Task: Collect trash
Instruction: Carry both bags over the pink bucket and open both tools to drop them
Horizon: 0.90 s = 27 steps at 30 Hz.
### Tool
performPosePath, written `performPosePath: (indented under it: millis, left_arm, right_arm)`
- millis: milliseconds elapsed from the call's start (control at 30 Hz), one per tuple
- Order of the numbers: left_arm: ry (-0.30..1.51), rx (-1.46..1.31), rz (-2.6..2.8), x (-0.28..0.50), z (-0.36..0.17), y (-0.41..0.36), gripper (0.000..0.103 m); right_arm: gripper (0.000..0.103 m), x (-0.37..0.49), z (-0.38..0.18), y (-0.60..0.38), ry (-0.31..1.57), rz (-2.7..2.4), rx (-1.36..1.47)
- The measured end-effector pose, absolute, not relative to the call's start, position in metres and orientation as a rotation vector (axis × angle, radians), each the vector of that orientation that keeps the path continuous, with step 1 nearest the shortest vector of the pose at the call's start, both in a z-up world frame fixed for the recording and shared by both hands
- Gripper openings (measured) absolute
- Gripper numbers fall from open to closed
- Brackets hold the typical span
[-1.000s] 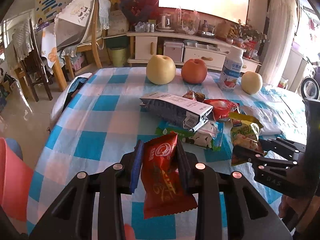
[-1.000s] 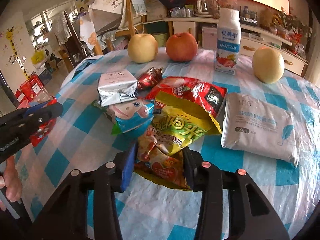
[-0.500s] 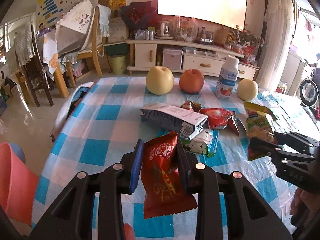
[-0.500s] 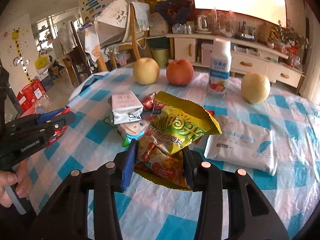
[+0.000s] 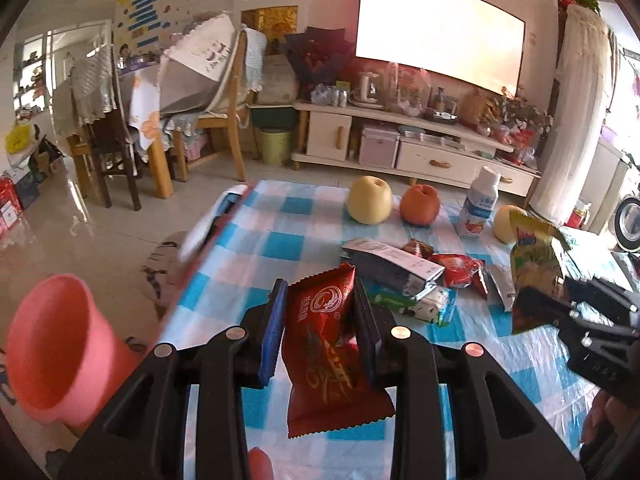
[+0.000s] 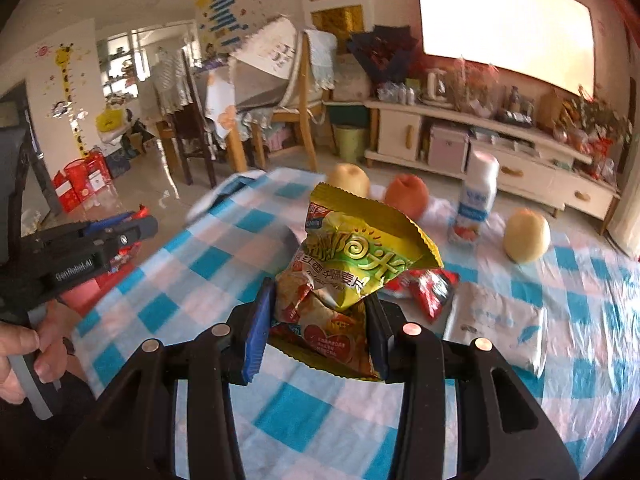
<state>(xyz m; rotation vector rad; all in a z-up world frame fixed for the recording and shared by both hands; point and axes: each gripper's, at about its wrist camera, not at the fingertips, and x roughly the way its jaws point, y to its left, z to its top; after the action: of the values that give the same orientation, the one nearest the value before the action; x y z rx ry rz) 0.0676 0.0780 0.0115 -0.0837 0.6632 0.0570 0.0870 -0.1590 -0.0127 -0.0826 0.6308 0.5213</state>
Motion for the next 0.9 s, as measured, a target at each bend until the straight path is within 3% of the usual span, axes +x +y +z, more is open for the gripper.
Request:
performPosePath:
  millis: [500,900]
  left_arm:
    - [0.575,-0.097,0.246,0.000,0.071,0.196,0.033]
    - [0.575,-0.146,0.436,-0.040,0.071,0.317,0.033]
  right_arm:
    - [0.044,0.056,0.049,-0.016,0.534,0.755,-0.146]
    - [0.044,0.048,0.066,0.131,0.522,0.962,-0.214]
